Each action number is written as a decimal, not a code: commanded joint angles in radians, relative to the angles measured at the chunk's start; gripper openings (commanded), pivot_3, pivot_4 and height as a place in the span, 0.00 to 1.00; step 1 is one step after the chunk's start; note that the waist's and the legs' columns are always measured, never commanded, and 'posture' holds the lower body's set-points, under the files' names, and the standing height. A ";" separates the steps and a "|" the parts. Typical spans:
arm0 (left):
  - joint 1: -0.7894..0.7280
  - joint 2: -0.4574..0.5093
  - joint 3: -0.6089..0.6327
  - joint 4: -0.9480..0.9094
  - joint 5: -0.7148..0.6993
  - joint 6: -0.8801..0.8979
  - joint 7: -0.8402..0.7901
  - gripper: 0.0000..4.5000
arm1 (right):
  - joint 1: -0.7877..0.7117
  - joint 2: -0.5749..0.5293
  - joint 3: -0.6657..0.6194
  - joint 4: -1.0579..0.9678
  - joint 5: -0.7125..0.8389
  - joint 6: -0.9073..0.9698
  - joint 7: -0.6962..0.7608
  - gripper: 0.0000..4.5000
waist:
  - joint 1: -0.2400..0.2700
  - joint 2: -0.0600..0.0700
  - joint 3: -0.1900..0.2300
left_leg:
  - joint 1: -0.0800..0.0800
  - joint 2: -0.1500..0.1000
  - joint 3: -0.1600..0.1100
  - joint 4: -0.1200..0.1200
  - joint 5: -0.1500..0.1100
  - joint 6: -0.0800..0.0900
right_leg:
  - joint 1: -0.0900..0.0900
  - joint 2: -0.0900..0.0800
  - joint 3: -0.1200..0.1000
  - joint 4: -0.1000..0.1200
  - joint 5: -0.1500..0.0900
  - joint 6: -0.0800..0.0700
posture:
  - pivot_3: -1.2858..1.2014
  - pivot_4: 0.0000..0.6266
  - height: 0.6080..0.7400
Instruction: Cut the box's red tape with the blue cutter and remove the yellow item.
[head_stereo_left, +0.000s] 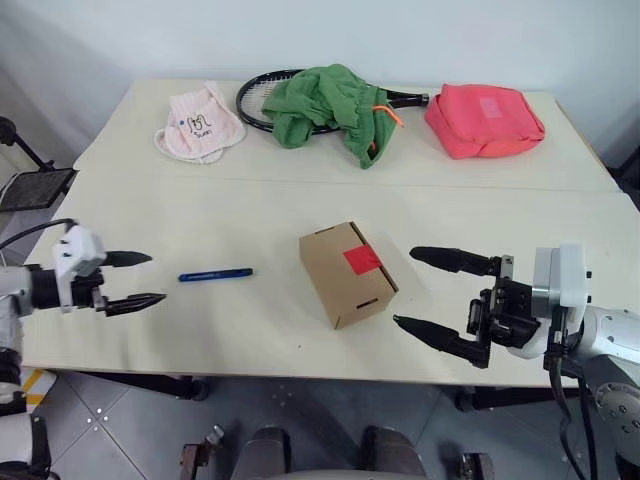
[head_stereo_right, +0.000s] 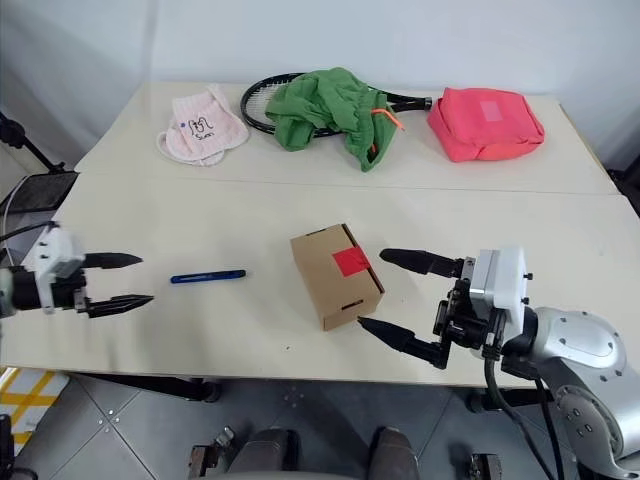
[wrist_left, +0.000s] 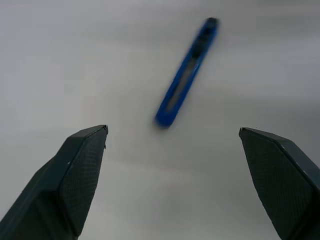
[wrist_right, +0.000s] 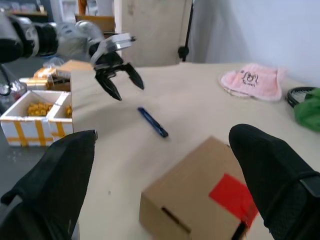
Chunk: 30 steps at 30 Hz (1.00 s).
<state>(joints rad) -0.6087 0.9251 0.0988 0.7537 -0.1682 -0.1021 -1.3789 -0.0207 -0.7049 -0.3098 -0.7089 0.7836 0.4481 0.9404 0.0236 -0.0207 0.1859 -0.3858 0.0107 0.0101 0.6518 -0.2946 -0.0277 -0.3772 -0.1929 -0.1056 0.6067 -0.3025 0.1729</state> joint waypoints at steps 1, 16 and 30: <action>-0.083 -0.018 -0.072 0.007 0.085 0.030 0.056 0.99 | 0.011 -0.017 -0.024 -0.042 0.008 -0.028 -0.011 1.00 | -0.004 0.000 0.000 | 0.000 0.000 0.000 0.000 0.000 0.000 | 0.000 0.000 0.000 0.000 0.000 0.000 | 0.52 0.24 1.00; -0.199 -0.029 -0.231 0.113 0.232 0.039 0.046 0.66 | 0.064 -0.027 -0.038 -0.097 0.017 -0.031 -0.085 1.00 | -0.008 -0.001 0.000 | 0.000 0.001 0.001 0.001 0.000 0.000 | 0.000 0.000 0.000 0.000 0.000 0.000 | 0.52 0.24 1.00; -0.117 -0.048 -0.228 0.032 0.201 0.020 0.001 0.09 | 0.064 -0.036 -0.045 -0.078 0.004 -0.050 -0.096 1.00 | -0.008 0.000 0.000 | 0.004 0.002 0.002 0.001 0.000 0.000 | 0.001 0.000 0.001 0.003 0.000 0.000 | 0.52 0.24 1.00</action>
<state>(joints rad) -0.7661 0.8781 -0.1078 0.7889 0.0245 -0.0874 -1.3531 0.0467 -0.7319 -0.3225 -0.7762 0.7778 0.4177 0.8458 0.0153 -0.0210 0.1860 -0.3822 0.0123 0.0119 0.6526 -0.2949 -0.0277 -0.3764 -0.1925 -0.1050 0.6096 -0.3024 0.1725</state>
